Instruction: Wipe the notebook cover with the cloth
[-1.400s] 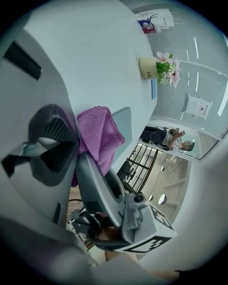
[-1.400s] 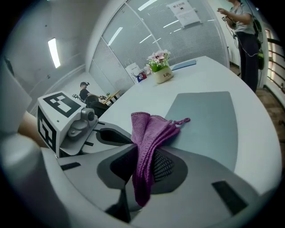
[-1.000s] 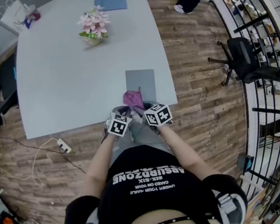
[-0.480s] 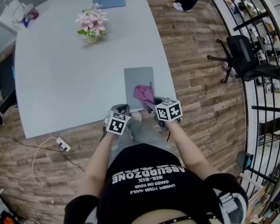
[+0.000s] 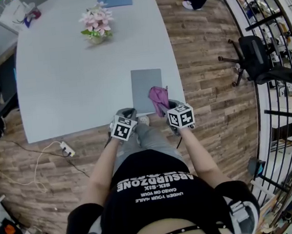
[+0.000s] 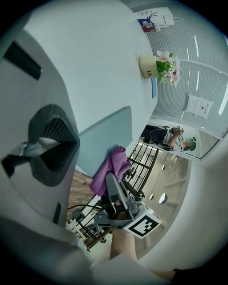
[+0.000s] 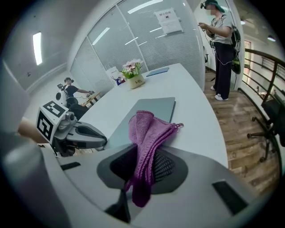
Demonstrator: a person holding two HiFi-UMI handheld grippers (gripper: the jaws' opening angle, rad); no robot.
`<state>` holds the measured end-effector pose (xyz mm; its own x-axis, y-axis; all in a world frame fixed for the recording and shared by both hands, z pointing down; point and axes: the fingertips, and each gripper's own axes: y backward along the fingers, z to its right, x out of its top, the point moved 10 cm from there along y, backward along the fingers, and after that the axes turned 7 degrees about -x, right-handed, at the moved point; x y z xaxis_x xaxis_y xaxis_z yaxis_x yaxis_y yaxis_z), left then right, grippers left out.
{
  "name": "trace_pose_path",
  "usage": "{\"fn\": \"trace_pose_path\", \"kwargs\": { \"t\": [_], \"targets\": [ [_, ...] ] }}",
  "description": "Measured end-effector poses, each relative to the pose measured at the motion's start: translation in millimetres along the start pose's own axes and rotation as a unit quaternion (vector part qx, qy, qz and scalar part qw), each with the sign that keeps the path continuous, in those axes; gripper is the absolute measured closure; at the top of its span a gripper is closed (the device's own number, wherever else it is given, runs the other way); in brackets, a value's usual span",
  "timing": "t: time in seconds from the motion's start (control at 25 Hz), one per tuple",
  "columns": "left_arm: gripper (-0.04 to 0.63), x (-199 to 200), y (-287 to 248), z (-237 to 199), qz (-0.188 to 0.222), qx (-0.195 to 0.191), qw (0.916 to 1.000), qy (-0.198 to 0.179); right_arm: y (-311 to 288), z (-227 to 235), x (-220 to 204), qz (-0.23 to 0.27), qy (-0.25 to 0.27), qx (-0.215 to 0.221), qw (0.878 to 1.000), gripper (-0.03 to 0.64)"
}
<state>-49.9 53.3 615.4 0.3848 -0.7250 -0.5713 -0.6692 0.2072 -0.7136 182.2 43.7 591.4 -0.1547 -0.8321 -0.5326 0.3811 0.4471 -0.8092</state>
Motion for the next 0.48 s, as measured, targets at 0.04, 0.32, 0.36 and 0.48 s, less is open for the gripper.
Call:
{"fn": "trace_pose_path", "kwargs": {
  "t": [0.04,0.32,0.36,0.48],
  "targets": [
    [0.581,-0.2,0.0,-0.1,0.000,0.000,1.0000,0.000,-1.8,-1.6,-0.7,0.002,0.004,-0.001,1.000,0.531],
    [0.581,-2.1,-0.3,-1.4,0.005,-0.004,1.0000,0.003,-4.9,-5.2,-4.2,0.018,0.022,-0.009,1.000,0.532],
    [0.581,-2.4,-0.3,-1.5,0.006,-0.005,1.0000,0.004,-5.1,-4.8,-4.6,0.018,0.022,-0.008,1.000,0.532],
    [0.581,-1.9,0.1,-1.1,0.003,-0.006,1.0000,0.001,-5.0,-5.0,-4.7,0.017,0.024,-0.007,1.000,0.532]
  ]
}}
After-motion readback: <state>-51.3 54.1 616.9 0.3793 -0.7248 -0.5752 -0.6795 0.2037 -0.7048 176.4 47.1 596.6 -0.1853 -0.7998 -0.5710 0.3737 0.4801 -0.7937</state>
